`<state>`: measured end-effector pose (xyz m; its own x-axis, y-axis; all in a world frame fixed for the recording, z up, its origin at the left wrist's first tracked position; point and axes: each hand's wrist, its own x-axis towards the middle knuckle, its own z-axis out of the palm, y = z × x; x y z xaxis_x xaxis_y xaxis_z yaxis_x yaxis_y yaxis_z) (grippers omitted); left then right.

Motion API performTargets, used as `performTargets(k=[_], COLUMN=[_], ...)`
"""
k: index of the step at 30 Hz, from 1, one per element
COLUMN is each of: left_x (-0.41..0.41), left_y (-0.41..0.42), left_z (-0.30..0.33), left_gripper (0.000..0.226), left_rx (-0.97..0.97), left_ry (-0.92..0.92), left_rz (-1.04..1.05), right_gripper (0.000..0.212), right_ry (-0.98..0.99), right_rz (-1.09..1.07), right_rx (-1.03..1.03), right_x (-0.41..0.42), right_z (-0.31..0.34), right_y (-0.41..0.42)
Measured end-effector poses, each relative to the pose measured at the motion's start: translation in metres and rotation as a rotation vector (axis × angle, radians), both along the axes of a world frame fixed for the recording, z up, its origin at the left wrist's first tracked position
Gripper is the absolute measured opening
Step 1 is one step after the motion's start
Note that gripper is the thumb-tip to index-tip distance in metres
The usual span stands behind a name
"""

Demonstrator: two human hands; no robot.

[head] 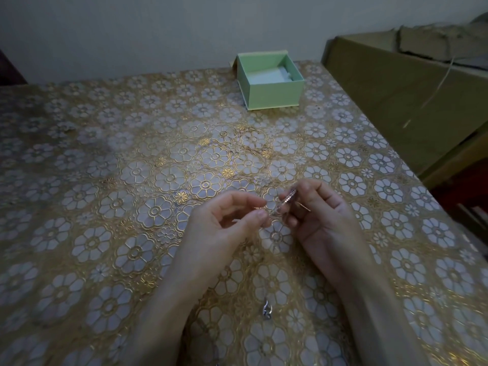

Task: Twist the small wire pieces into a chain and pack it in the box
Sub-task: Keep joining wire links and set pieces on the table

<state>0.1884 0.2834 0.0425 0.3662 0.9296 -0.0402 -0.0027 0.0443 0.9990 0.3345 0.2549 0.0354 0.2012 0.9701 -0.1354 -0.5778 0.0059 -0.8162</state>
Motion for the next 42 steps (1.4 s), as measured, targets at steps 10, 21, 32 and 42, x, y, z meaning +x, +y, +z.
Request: performTargets(k=[10, 21, 32, 42], left_x=[-0.005, -0.003, -0.001, -0.002], left_y=[0.003, -0.002, 0.005, 0.006], left_z=[-0.002, -0.008, -0.015, -0.019], left_gripper=[0.014, 0.005, 0.012, 0.013], left_rx=[-0.056, 0.369, 0.632, 0.709], left_ry=[-0.257, 0.245, 0.315, 0.42], left_rz=[-0.009, 0.112, 0.139, 0.141], right_gripper=[0.016, 0.032, 0.014, 0.014], right_ry=[0.011, -0.147, -0.413, -0.592], right_rz=[0.1, 0.237, 0.11, 0.081], right_rx=[-0.004, 0.025, -0.026, 0.053], right_x=[0.003, 0.002, -0.003, -0.005], right_z=[-0.002, -0.007, -0.001, -0.002], right_y=[-0.002, -0.004, -0.005, -0.005])
